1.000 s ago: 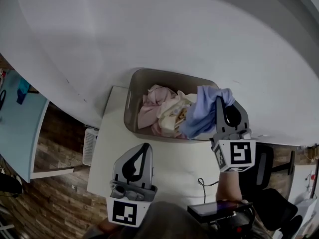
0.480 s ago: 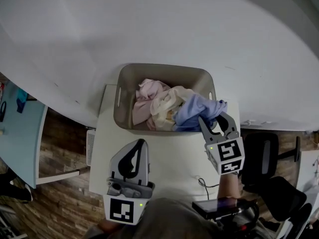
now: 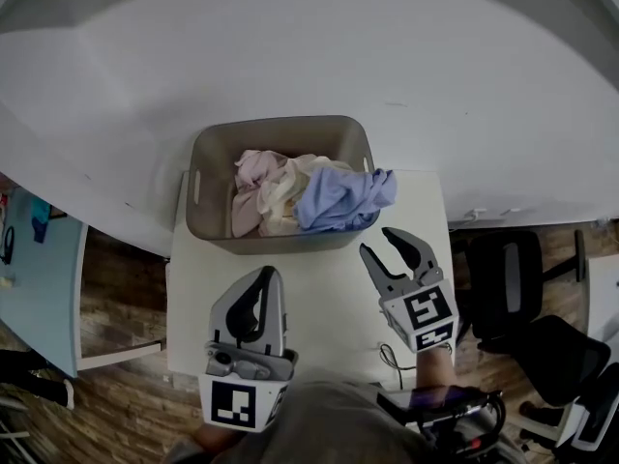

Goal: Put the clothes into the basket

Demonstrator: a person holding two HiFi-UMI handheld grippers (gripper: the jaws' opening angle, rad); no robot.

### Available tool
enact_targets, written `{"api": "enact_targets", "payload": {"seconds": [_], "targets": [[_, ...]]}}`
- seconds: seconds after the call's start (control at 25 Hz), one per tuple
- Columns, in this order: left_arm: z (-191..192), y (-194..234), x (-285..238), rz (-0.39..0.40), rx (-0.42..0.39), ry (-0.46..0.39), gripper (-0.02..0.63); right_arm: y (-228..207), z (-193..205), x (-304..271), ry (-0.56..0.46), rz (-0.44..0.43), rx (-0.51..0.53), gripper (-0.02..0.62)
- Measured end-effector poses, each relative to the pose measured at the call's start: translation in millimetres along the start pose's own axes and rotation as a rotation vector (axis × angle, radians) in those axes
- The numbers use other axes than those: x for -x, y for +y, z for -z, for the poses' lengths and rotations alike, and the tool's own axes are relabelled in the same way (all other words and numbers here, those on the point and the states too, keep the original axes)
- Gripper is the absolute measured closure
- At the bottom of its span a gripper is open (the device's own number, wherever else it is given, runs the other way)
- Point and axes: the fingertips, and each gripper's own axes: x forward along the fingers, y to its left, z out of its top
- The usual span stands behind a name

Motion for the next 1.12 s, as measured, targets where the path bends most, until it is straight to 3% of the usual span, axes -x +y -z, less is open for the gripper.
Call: {"api": "enact_targets", "payload": {"seconds": [0.2, 0.44, 0.68, 1.12], "targets": [[-7.2, -23.1, -6.0, -0.012, -0.001, -0.014, 0.598, -2.2, -15.2, 28.3, -0.101, -0.026, -0.051, 0.457], [-20.7, -45.3, -4.5, -0.043, -0.014, -0.035, 0.598, 12.2, -56.6, 59.6, -0.298, -0.088, -0.048, 0.581], [-32.3, -65.6, 5.8, -0.066, -0.051, -0.071, 0.598, 34.2, -87.4, 83.6, -0.431, -0.120, 0.003, 0.588], [-41.8, -86.2, 21.6, -0.089, -0.061, -0.082, 0.598, 48.3, -89.0, 111.1, -0.467, -0.160, 0.021, 0.589]]}}
